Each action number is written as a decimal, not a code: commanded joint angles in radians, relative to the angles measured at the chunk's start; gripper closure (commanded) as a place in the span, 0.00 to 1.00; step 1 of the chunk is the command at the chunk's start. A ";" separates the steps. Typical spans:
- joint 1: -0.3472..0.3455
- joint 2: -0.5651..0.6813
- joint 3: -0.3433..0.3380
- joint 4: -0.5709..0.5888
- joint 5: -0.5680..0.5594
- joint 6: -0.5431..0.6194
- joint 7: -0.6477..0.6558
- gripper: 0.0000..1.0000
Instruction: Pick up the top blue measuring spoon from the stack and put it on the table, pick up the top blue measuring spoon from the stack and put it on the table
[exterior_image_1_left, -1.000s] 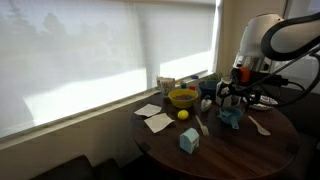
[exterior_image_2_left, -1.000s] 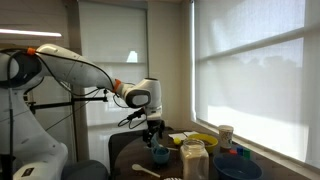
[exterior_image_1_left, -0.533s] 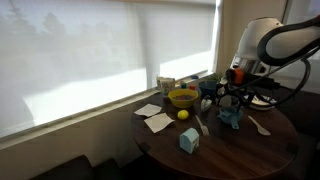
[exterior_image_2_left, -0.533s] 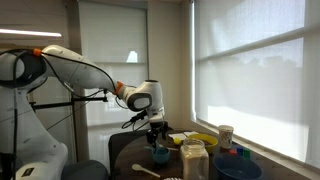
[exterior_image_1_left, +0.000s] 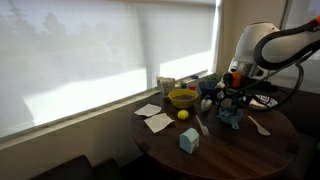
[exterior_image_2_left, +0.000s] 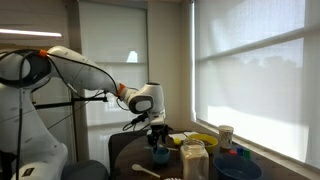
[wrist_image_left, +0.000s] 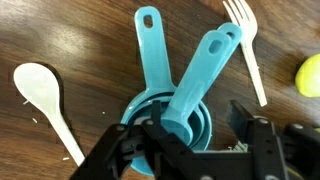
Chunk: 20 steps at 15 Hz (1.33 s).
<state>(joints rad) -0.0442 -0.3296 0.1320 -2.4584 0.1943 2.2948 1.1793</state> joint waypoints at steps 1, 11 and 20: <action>0.015 0.013 -0.008 -0.003 0.014 0.017 0.009 0.37; 0.018 0.014 -0.011 -0.005 0.017 0.019 0.008 0.66; 0.018 0.012 -0.014 -0.004 0.021 0.025 0.006 0.92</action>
<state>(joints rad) -0.0393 -0.3238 0.1291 -2.4535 0.1943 2.2968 1.1793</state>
